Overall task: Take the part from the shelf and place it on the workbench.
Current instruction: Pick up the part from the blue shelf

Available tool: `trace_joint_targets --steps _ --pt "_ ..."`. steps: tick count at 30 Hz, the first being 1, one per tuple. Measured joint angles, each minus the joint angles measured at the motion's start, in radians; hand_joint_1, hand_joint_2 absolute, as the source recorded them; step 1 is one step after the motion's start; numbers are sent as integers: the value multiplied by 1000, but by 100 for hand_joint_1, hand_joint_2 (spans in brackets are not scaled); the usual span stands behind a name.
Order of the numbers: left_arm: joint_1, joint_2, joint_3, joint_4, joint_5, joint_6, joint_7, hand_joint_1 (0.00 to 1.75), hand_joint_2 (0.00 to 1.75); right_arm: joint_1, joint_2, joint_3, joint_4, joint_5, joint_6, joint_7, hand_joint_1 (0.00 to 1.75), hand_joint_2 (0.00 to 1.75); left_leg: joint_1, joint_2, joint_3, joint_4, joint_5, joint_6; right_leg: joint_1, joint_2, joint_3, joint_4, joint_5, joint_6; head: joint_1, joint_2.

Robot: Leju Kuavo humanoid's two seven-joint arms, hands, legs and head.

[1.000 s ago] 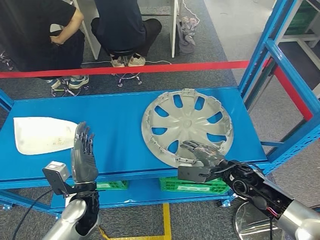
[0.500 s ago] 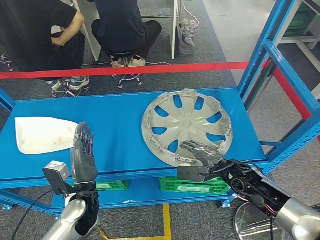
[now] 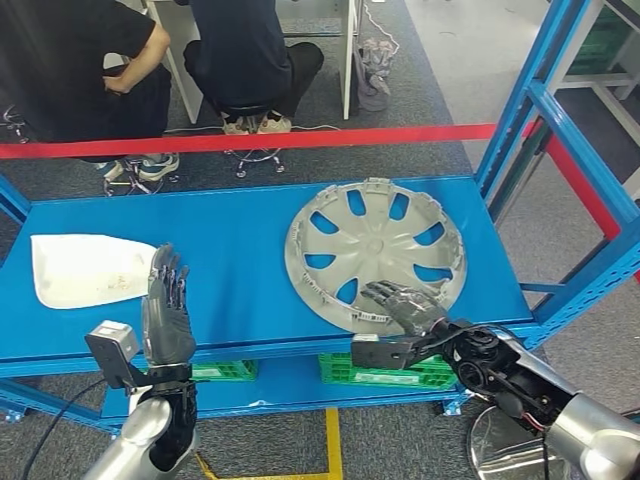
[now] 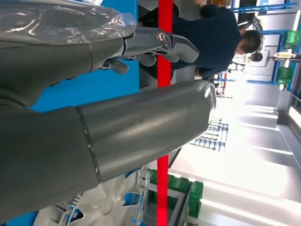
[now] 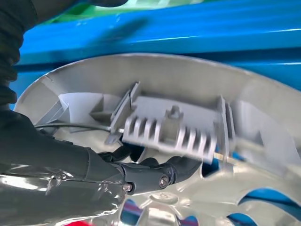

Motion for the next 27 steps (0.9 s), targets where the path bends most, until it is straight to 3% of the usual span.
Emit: trace_joint_targets --steps 10,14,18,27 --pt "0 3 0 0 7 6 0 0 0 0 4 28 -11 98 -22 34 0 175 0 0 -1 0 0 0 0 0 -1 0 0 0 1 0" --pt "3 3 0 0 6 12 -7 0 0 0 12 38 -9 193 -55 32 0 175 0 0 -3 0 0 0 0 0 -2 0 0 0 0 0" --pt "6 4 1 0 1 5 -13 0 0 1 29 53 1 277 -91 23 175 175 0 0 -4 0 0 0 0 0 -3 0 0 0 0 0" --pt "19 5 16 -3 -15 18 -4 0 0 6 58 59 22 310 -117 -11 175 175 1 6 -2 0 -1 -1 0 7 -3 0 0 -1 1 0"
